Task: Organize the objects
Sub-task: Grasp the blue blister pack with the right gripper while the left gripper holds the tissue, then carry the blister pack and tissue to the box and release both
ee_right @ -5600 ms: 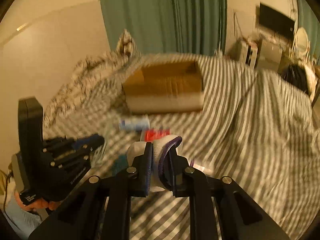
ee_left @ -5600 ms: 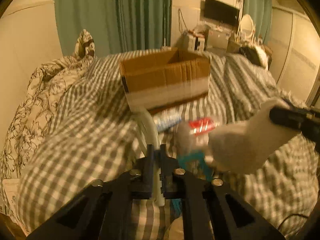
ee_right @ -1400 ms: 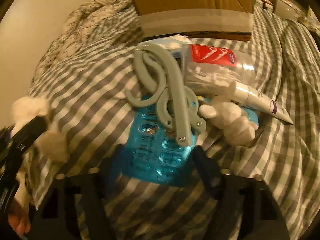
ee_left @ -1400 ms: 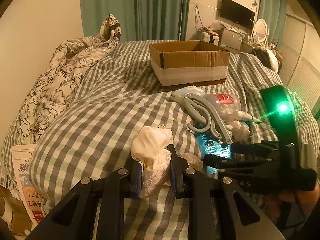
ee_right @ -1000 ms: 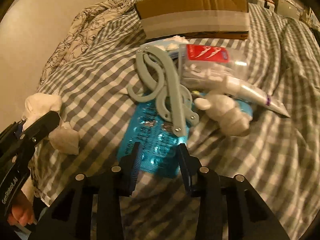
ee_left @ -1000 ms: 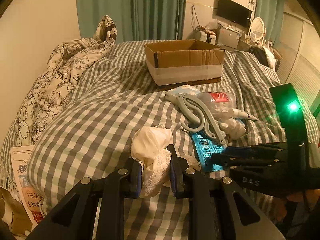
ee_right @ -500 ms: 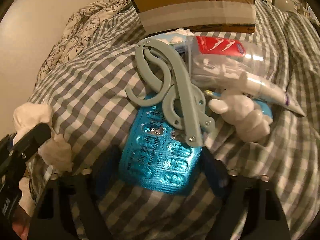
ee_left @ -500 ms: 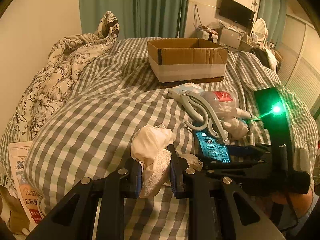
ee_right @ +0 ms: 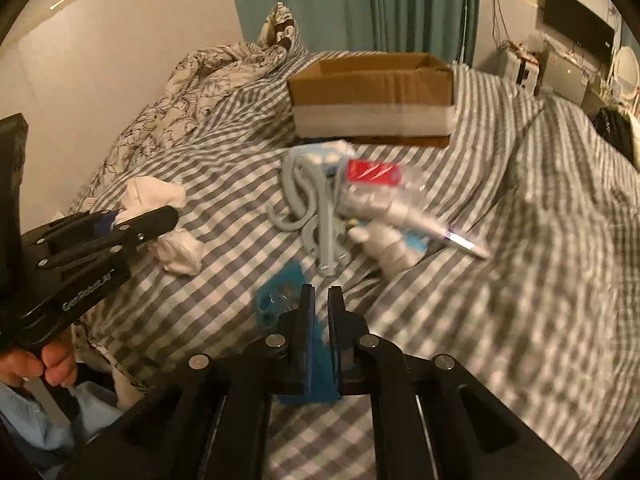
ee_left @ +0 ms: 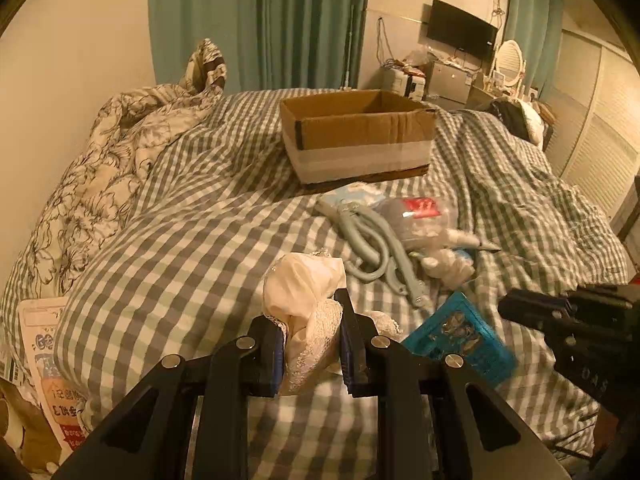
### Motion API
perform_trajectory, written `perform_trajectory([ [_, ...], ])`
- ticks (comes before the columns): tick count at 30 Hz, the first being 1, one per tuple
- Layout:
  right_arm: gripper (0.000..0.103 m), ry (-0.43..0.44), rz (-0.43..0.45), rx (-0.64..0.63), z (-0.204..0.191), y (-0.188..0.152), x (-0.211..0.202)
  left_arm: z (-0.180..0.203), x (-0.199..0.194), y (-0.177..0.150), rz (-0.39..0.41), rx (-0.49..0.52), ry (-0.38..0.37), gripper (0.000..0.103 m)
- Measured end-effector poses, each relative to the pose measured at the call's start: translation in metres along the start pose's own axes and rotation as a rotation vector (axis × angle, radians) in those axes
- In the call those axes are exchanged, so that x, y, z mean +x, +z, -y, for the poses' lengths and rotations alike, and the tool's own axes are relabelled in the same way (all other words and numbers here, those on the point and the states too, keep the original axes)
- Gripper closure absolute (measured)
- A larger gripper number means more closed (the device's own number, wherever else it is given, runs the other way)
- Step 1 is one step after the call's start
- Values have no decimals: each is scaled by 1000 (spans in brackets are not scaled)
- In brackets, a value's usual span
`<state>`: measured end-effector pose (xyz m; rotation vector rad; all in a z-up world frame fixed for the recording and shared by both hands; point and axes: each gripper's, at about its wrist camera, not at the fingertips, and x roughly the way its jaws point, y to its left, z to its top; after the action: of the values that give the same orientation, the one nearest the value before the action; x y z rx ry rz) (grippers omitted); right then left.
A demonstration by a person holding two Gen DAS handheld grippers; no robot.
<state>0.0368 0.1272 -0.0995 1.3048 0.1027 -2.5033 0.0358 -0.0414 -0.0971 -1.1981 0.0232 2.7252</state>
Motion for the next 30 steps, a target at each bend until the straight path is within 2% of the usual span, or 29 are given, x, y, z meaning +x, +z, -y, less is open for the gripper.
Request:
perform_trajectory([
  [2,96,-3,-10,8,5,3,3,4,-3,2,11,9,-3,81],
  [5,96,62,-35,48,12,-1,14,7,0,2,6,15,6,81],
  [7,95,76,-56,69,13,-5,25,6,6,1,-11,10,10,81],
  [9,71,77,-87,87,12,-11,37,6,9,-1,-24,10,10,81],
  [10,47,76,-104,94,11,-14,42,7,10,-3,-27,11,11,81],
  [11,39,80,-115,92,8,-17,47,7,11,-4,-30,11,11,81],
  [15,36,65,-154,8,-15,-24,62,6,11,-6,-32,10,7,81],
  [17,31,58,-178,-38,-26,-28,70,6,11,-6,-32,8,5,81],
  [21,30,16,-206,-113,-39,-35,89,6,11,-8,-33,6,3,81],
  [27,37,-19,-179,-155,-44,-36,86,3,11,-9,-34,-3,4,81],
  [30,37,-57,-116,-175,-45,-32,71,1,9,-6,-25,-4,0,81],
])
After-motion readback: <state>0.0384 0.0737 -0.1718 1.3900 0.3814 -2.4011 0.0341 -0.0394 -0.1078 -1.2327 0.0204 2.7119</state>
